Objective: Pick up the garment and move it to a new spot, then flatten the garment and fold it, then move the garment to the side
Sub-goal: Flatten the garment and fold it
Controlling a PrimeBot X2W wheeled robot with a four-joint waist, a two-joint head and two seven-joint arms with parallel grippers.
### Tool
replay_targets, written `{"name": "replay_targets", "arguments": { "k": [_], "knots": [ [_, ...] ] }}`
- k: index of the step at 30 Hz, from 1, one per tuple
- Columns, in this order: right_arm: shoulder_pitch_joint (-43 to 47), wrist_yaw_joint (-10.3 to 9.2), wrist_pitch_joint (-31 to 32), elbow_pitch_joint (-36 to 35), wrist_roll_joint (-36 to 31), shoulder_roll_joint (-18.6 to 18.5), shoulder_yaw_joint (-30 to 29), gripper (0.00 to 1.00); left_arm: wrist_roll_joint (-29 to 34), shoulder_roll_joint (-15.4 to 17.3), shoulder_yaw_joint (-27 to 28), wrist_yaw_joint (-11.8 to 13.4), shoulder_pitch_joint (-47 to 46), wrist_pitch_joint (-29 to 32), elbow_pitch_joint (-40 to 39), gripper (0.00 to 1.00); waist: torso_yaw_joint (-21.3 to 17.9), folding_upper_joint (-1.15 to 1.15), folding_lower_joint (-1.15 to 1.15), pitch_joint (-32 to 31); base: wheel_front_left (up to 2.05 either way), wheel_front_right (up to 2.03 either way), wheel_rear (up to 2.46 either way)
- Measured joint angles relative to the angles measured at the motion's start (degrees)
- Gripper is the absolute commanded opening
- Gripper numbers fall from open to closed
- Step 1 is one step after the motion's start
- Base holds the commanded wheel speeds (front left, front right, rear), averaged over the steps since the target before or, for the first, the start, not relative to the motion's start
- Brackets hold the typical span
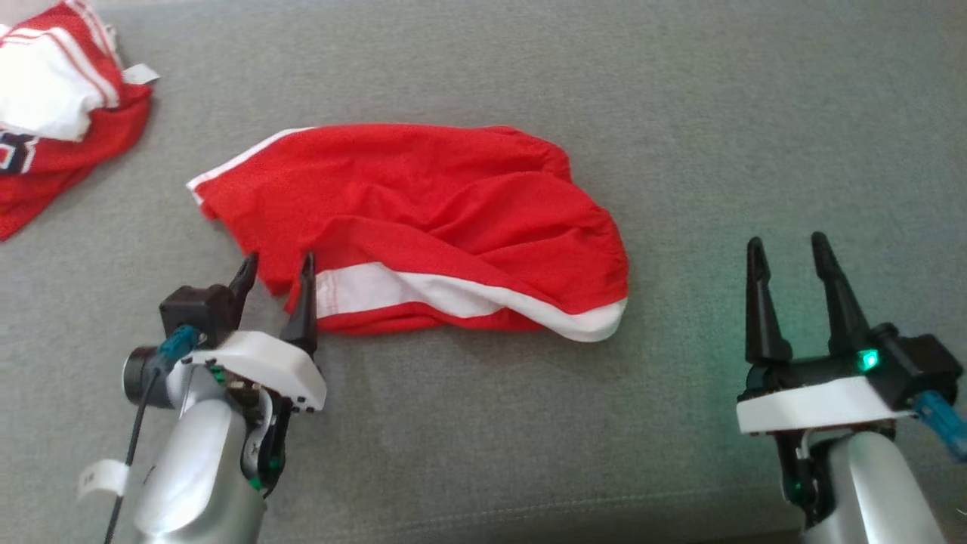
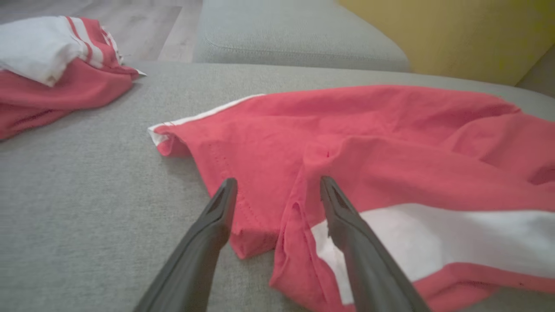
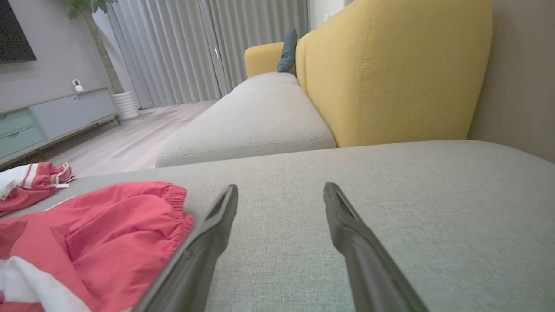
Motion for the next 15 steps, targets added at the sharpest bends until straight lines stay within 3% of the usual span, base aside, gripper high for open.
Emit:
{"name": "replay_targets", "arguments": {
  "k": [15],
  "knots": [
    [-1.3, 0.00, 0.0, 17.7, -4.3, 0.0, 3.9, 1.00, -0.9, -2.8, -1.9, 0.6, 8.7, -2.0, -11.6, 1.00, 5.3, 0.00, 0.00, -2.7, 0.00, 0.00, 0.00]
  ]
}}
